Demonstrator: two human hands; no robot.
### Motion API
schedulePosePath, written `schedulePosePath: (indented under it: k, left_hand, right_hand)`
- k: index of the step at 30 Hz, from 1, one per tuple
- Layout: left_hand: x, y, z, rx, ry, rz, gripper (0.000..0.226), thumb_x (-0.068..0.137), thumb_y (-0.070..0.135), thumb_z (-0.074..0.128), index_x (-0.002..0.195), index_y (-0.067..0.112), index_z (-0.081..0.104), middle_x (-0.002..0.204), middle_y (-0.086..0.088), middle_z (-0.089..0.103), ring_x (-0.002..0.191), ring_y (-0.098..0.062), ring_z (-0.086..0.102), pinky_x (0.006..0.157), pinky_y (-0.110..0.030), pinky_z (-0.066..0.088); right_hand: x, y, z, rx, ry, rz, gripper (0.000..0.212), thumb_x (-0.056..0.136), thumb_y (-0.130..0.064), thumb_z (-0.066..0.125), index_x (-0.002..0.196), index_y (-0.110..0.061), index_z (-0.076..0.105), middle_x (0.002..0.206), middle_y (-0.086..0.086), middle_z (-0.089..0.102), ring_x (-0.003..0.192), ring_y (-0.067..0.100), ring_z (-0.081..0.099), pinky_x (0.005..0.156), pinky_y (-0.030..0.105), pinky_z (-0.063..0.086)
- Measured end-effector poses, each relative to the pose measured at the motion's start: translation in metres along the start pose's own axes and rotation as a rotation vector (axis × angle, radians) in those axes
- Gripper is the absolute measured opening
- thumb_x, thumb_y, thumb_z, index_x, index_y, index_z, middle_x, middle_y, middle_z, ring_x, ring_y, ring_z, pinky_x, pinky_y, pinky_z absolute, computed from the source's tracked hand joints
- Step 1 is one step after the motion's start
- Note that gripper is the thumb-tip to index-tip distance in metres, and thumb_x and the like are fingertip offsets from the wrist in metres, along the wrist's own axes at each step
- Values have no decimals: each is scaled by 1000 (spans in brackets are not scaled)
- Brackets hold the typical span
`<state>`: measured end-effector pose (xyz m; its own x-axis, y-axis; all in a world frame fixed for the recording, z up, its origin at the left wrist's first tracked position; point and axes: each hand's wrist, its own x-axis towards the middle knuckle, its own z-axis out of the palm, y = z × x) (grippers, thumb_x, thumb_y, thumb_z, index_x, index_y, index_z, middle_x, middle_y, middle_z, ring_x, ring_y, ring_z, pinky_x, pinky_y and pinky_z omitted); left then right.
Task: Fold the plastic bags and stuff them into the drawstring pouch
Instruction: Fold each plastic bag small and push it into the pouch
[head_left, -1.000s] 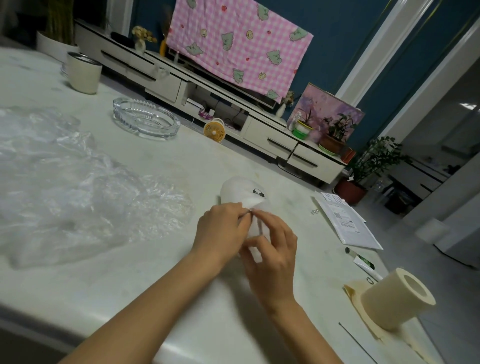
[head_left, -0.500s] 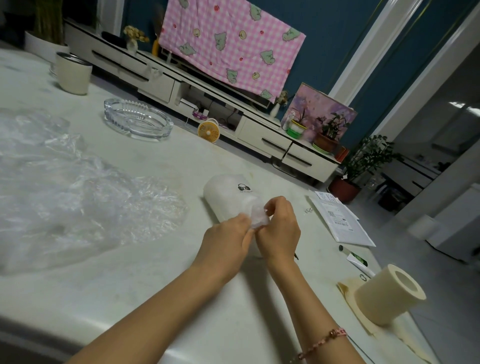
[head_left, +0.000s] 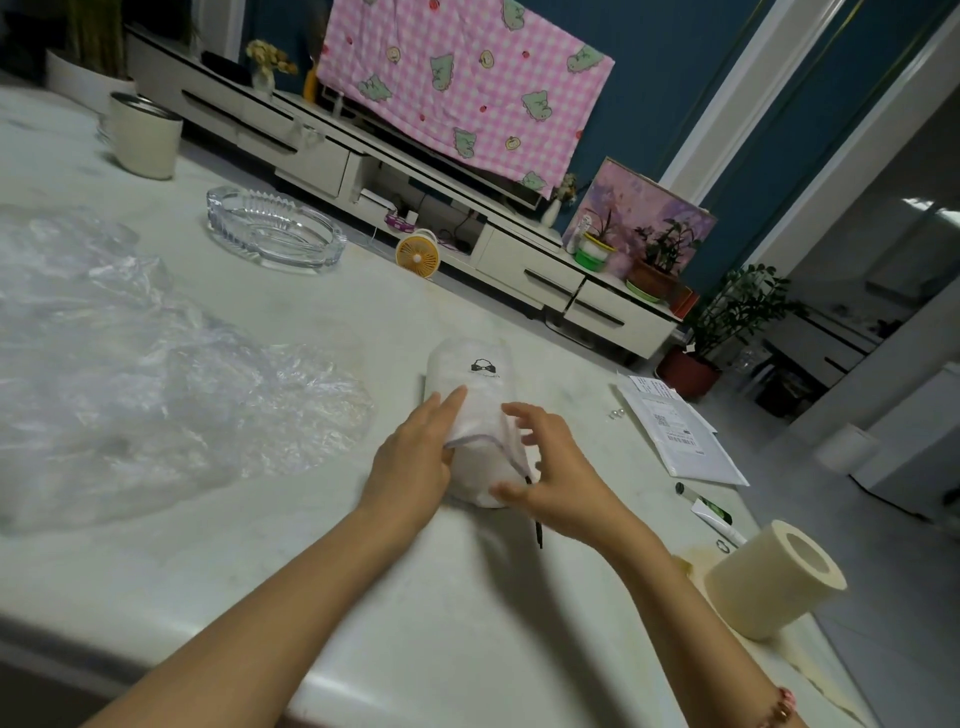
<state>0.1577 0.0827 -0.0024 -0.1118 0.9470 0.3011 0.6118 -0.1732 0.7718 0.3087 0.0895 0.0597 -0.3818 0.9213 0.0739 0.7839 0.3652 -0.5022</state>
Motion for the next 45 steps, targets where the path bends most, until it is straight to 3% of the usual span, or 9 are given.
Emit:
schedulePosePath:
  k: [9, 17, 21, 25, 28, 31, 37, 42, 45]
  left_hand:
    - [0, 2, 5, 89, -16, 52, 72, 91, 2, 43, 150, 29, 11, 158, -2, 15, 139, -20, 28, 106, -28, 27]
    - [-1, -6, 21, 148, -168, 104, 78, 95, 21, 41, 148, 22, -15, 156, -9, -19, 145, -19, -11, 118, -36, 1]
    - [-4, -7, 15, 274, -81, 33, 59, 100, 22, 33, 150, 12, 5, 159, -7, 0, 146, -20, -4, 118, -37, -1]
    - [-7, -28, -2, 417, 198, 88, 45, 67, 9, 72, 112, 3, 65, 117, -16, 64, 118, -34, 56, 97, -52, 42]
    - [-12, -40, -15, 568, 160, -93, 55, 56, 12, 83, 108, 4, 67, 107, -15, 67, 109, -33, 62, 96, -49, 45]
    - [-21, -32, -32, 606, 17, -198, 32, 86, 3, 49, 117, 9, 54, 118, -9, 56, 116, -27, 49, 106, -34, 31]
    - [-51, -41, -49, 543, 109, 131, 41, 32, 2, 87, 59, 19, 60, 55, 3, 55, 49, -15, 53, 45, -21, 35]
    - [-105, -26, -58, 73, -235, 297, 45, 87, 32, 34, 120, 18, 61, 112, 8, 64, 103, -8, 57, 88, -6, 32]
    - [-113, -5, -67, -171, -208, 249, 34, 88, 26, 38, 110, 25, 64, 105, 24, 59, 101, 6, 54, 87, -5, 37]
  right_hand:
    - [12, 14, 26, -274, 225, 9, 68, 82, -23, 68, 137, -17, 30, 128, 2, 42, 111, 21, 48, 80, 34, 43]
    - [25, 22, 52, -361, 454, 65, 7, 87, -7, 45, 94, -7, 43, 95, 13, 48, 72, 34, 47, 60, 36, 33]
    - [43, 20, 37, -337, 427, 297, 23, 83, -2, 43, 105, -6, 42, 107, 15, 47, 88, 37, 53, 66, 37, 36]
    - [40, 7, 37, -278, 457, 334, 42, 79, -3, 53, 120, -5, 46, 120, 16, 46, 110, 35, 44, 85, 38, 34]
    - [18, -11, 53, -241, 620, 152, 48, 75, 1, 59, 122, -3, 52, 118, 18, 49, 108, 37, 45, 89, 39, 34]
    - [-8, -18, 71, -137, 615, 32, 39, 74, 3, 63, 112, -1, 56, 111, 18, 54, 101, 36, 48, 87, 37, 35]
    - [-48, -27, 90, 97, 421, -25, 36, 81, 6, 55, 114, -11, 56, 115, 4, 55, 106, 19, 49, 87, 14, 32]
    - [-62, -45, 83, 235, 454, -101, 30, 87, -1, 50, 106, -23, 54, 108, -3, 58, 97, 6, 51, 85, -1, 30]
    - [-67, -46, 87, 185, 403, -84, 28, 91, -7, 46, 116, -17, 56, 117, -3, 57, 108, 10, 50, 89, 4, 29]
